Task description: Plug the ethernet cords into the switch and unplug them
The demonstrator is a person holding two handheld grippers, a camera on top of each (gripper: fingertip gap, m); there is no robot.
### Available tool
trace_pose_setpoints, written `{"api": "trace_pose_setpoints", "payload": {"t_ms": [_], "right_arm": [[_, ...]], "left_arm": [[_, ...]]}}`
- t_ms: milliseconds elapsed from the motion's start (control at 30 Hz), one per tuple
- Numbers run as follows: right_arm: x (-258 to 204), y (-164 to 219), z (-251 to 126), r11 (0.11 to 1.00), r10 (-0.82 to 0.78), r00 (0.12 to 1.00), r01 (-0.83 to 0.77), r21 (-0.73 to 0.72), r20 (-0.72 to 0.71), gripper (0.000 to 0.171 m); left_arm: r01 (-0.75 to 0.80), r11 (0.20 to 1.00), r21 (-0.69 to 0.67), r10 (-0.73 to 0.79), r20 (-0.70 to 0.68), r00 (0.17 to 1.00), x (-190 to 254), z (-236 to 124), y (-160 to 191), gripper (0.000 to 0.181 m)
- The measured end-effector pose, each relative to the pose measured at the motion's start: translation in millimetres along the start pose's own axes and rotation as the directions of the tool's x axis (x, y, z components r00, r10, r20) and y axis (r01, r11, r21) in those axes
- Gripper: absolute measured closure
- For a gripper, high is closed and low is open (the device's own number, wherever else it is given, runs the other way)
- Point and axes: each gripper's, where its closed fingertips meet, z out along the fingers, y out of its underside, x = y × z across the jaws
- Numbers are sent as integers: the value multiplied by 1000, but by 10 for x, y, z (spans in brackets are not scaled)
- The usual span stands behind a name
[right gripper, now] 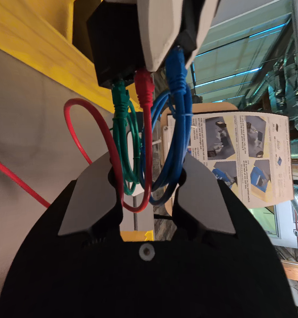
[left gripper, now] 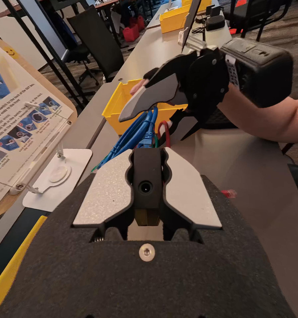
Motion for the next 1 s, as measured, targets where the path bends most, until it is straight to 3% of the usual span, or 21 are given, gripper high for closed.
{"api": "trace_pose_setpoints", "payload": {"t_ms": [233, 400, 567, 767, 1000], "right_arm": [[-256, 21, -46, 998, 61, 978, -53, -45, 202, 150], [-397, 20, -70, 990, 142, 936, -126, -70, 323, 154], [-338, 159, -103, 984, 164, 938, -134, -118, 306, 154], [202, 426, -395, 966, 250, 940, -225, -131, 233, 154], [1339, 1424, -696, 940, 206, 974, -168, -296, 99, 153]], "left_arm": [[-104, 994, -23, 103, -30, 994, 120, 39, 28, 152], [-170, 985, -23, 171, 72, 983, 35, -46, -36, 144], [-152, 978, 146, 116, 226, 967, -166, -601, -366, 145], [-148, 954, 261, 58, 321, 945, -281, -1123, -503, 155], [-153, 965, 213, 78, 325, 943, -311, -971, -456, 156]]}}
